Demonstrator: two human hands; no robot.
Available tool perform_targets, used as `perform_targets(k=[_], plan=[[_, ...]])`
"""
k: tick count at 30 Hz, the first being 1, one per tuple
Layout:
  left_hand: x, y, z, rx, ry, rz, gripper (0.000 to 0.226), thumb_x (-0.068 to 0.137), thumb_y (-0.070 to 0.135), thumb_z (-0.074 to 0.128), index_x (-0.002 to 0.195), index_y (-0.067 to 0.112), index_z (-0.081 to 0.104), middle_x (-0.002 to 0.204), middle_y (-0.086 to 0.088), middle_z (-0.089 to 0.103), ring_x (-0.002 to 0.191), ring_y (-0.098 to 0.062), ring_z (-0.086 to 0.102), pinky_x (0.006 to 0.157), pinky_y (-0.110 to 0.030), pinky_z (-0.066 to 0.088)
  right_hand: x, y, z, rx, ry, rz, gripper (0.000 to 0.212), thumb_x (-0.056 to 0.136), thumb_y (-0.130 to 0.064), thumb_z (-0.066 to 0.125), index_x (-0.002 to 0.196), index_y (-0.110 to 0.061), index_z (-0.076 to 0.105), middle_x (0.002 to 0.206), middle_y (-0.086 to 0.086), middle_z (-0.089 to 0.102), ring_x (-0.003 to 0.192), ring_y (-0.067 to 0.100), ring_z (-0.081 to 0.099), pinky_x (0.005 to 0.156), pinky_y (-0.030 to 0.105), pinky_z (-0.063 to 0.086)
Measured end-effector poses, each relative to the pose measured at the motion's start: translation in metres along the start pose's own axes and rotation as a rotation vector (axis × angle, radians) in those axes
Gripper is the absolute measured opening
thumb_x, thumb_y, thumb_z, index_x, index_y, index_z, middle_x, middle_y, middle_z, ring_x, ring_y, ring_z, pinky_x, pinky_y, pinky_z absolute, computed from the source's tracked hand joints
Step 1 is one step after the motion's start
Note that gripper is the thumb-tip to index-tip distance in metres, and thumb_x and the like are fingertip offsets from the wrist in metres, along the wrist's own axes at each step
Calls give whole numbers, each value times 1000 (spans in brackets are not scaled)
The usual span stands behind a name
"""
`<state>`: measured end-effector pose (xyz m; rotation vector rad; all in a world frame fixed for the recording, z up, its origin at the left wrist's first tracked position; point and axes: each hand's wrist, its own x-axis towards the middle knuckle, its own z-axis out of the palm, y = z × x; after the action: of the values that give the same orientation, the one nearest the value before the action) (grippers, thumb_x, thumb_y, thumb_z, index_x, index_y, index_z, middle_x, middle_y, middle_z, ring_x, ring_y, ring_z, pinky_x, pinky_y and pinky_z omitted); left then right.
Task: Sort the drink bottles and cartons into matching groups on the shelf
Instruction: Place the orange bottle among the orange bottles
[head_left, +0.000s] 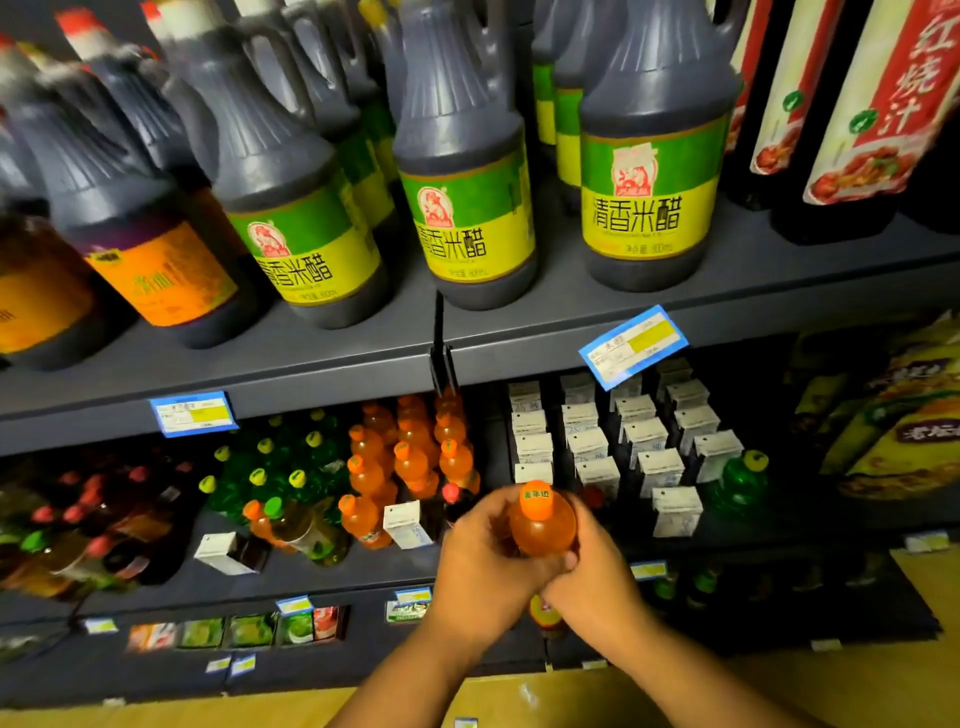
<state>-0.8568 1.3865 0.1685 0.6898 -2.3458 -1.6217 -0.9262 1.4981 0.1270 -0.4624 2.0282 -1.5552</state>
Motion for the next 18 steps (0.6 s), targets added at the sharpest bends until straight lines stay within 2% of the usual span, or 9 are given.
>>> perform_targets(k=[3, 5, 8, 10, 12, 14, 16, 18], plan=[[4, -17, -19, 9, -51, 16, 63, 61, 3, 92, 110, 34, 68, 104, 17, 76, 97, -2, 71, 90, -19, 55, 3, 4, 25, -22, 89, -16, 65, 66, 14, 74, 105, -35, 60, 100, -11, 71, 93, 0, 66, 75, 5, 46], [5, -27, -34, 40, -102, 38, 62, 62, 8, 92, 107, 41, 66, 104, 26, 73, 98, 5, 69, 88, -11, 51, 3, 3, 42, -37, 115, -16, 57, 67, 8, 78, 104, -32, 62, 96, -10, 71, 90, -2, 65, 75, 6, 46], [4, -43, -65, 84, -194, 75, 65, 65, 19, 91, 115, 46, 61, 108, 34, 69, 104, 14, 63, 91, -5, 45, 1, 8, 72, -55, 165, 15, 57, 65, -1, 85, 111, -27, 64, 100, -8, 72, 93, 0, 66, 87, 24, 53], [2, -56, -85, 82, -231, 74, 78, 66, 24, 92, 128, 47, 51, 114, 38, 64, 113, 21, 54, 97, -3, 40, -1, 8, 85, -46, 212, 66, 65, 62, -6, 89, 117, -27, 62, 106, -7, 71, 100, 8, 65, 94, 34, 52], [0, -71, -105, 48, -258, 39, 96, 65, 28, 93, 145, 36, 40, 134, 29, 55, 126, 18, 46, 105, -4, 36, -2, 4, 94, -61, 255, 111, 70, 60, -18, 94, 120, -32, 59, 108, -10, 68, 103, 12, 63, 95, 36, 49], [1, -88, -122, 44, -251, 24, 105, 64, 28, 94, 152, 26, 36, 143, 20, 52, 130, 18, 43, 104, -1, 33, -2, 1, 98, -119, 302, 132, 74, 58, -38, 93, 122, -36, 56, 108, -12, 65, 103, 13, 62, 96, 39, 49], [2, -103, -134, 46, -204, 9, 95, 66, 24, 94, 145, 28, 42, 136, 27, 52, 121, 29, 41, 97, 5, 31, -2, 1, 99, -135, 349, 138, 76, 53, -52, 89, 120, -40, 56, 106, -13, 65, 101, 15, 63, 95, 43, 50], [4, -117, -140, 42, -152, -7, 86, 66, 18, 93, 137, 32, 46, 128, 33, 51, 115, 29, 45, 94, 6, 31, -4, 2, 99, -112, 369, 120, 68, 56, -45, 90, 115, -37, 58, 103, -12, 66, 97, 15, 64, 93, 41, 51]])
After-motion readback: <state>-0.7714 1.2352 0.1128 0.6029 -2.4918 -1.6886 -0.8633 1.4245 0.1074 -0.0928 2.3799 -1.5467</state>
